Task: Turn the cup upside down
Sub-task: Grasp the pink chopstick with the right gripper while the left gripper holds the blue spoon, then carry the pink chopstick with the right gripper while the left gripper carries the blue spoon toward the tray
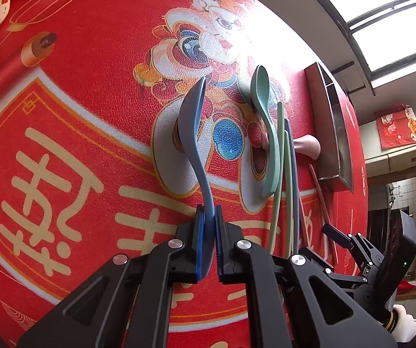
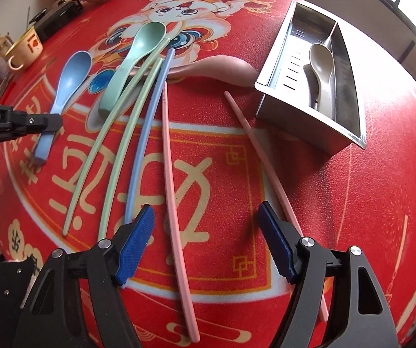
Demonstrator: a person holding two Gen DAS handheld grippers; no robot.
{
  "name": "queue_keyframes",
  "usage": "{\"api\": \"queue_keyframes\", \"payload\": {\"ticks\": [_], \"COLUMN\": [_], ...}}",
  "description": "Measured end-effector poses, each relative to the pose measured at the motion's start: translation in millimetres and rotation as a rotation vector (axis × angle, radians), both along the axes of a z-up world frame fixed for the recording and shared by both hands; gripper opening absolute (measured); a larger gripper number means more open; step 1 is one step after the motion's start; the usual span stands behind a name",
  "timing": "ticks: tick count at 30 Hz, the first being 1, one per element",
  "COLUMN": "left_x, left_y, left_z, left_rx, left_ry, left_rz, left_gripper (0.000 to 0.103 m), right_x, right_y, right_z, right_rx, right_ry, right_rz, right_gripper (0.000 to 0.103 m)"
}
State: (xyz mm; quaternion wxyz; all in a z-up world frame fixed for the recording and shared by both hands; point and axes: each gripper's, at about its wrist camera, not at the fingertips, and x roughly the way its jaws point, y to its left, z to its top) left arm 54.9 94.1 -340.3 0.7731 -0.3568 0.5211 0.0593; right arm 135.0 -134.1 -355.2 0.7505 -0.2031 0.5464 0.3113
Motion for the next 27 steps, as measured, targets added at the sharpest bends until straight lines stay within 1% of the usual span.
{"api": "queue_keyframes", "payload": {"ticks": [5,7,9,10,12,13,15,17,27], "left_x": [0,0,0,0,0,0,0,0,0], "left_y": [-1,-1,-2,-2,-2,-2,-2,-3,-5], "left_z": [0,1,1,1,1,1,1,1,1], "left_rx": [0.006,0.008,0.010,0.010,0.013,0.015,0.017,0.019,0.028], "left_ry": [0.000,-0.001,-0.002,-0.002,-0.003,-0.003,-0.003,-0.004,-0.005], "left_rz": [-0.002,-0.003,-0.002,-0.002,-0.004,-0.004,-0.005,-0.005,-0.004], "left_gripper": [0.009,0.009,0.009,0.009,0.009,0.009,0.009,0.009,0.009], "right_x": [-3,-5,-11,-13,-16,-17,-17,-15,-13], "right_y": [-1,0,3,4,7,7,8,6,-8], "right_z": [1,3,5,6,7,8,8,8,7], "right_rx": [0.004,0.010,0.018,0.022,0.031,0.036,0.047,0.065,0.096], "right_ry": [-0.002,-0.003,-0.005,-0.005,-0.002,0.001,0.013,0.035,0.097], "right_rz": [0.005,0.020,0.047,0.061,0.082,0.090,0.099,0.102,0.084], "right_gripper": [0.071,0.065,0.050,0.047,0.035,0.031,0.014,0.007,0.006]}}
